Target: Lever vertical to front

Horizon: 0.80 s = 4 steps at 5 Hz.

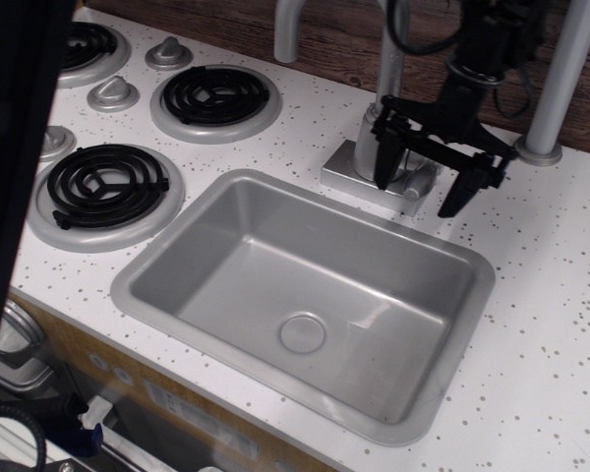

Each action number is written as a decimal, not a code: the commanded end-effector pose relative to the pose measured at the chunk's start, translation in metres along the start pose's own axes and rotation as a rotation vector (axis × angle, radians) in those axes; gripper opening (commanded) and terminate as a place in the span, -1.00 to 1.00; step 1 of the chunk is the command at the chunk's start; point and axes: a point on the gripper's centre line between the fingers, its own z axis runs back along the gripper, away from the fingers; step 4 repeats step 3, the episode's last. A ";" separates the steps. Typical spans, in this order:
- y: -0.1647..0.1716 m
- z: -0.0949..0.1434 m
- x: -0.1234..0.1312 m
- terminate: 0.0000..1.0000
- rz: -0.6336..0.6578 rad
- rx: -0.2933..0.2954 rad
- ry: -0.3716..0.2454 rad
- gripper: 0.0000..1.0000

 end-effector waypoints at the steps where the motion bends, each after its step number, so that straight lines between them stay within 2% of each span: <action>1: 0.009 0.052 -0.008 -1.00 0.058 0.002 -0.127 1.00; 2: 0.015 0.057 -0.018 -1.00 0.083 0.018 -0.181 1.00; 3: 0.016 0.056 -0.023 1.00 0.083 0.013 -0.215 1.00; 4: 0.016 0.056 -0.023 1.00 0.083 0.013 -0.215 1.00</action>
